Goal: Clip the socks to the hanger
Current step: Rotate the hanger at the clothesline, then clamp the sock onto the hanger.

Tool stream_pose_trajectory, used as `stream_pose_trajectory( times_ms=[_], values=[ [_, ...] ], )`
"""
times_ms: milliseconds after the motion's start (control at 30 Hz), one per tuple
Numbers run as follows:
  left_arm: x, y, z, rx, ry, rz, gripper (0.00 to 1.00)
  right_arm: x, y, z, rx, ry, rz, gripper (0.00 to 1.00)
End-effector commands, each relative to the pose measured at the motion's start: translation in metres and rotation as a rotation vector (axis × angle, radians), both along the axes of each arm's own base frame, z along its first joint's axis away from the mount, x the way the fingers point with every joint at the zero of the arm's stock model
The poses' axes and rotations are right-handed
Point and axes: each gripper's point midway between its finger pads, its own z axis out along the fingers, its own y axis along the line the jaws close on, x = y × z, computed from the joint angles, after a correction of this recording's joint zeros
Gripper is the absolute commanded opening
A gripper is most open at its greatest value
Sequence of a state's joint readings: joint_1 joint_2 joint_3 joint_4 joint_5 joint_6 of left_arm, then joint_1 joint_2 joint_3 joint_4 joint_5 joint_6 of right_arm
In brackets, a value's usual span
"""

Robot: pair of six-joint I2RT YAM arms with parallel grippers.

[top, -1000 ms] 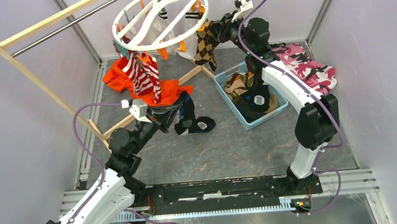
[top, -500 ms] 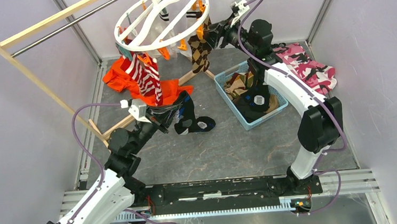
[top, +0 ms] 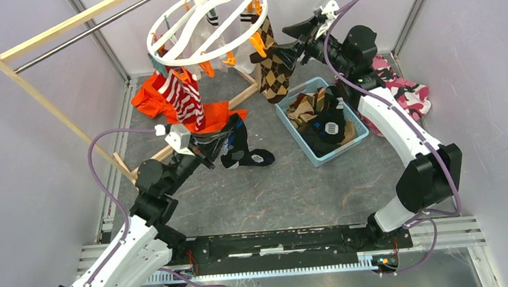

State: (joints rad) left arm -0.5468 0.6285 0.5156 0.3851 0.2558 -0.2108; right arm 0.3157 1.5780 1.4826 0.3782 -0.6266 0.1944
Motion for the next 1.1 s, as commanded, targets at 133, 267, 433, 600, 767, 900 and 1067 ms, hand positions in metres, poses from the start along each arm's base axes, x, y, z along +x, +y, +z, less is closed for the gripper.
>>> stream_pose_trajectory(
  times_ms=[133, 267, 433, 600, 767, 900, 1067],
  values=[
    [-0.005, 0.001, 0.021, 0.059, -0.095, -0.003, 0.02, -0.039, 0.001, 0.001, -0.113, -0.115, 0.112, 0.79],
    [-0.005, 0.002, 0.019, 0.074, -0.098, 0.003, 0.02, -0.046, 0.002, -0.005, -0.138, -0.121, 0.133, 0.81],
    [-0.004, 0.002, 0.017, 0.084, -0.099, 0.006, 0.02, -0.055, 0.002, -0.006, -0.163, -0.150, 0.156, 0.83],
    [-0.002, 0.003, 0.014, 0.092, -0.101, 0.013, 0.02, -0.065, 0.002, 0.001, -0.186, -0.202, 0.186, 0.85],
    [-0.001, 0.003, 0.011, 0.105, -0.106, 0.018, 0.02, -0.081, 0.007, 0.011, -0.190, -0.253, 0.253, 0.85],
    [-0.001, 0.003, 0.011, 0.108, -0.107, 0.019, 0.02, -0.108, 0.026, 0.019, -0.215, -0.327, 0.344, 0.84],
    [-0.007, 0.008, 0.011, 0.101, -0.111, 0.023, 0.02, -0.148, 0.069, 0.011, -0.309, -0.393, 0.430, 0.83]
  ],
)
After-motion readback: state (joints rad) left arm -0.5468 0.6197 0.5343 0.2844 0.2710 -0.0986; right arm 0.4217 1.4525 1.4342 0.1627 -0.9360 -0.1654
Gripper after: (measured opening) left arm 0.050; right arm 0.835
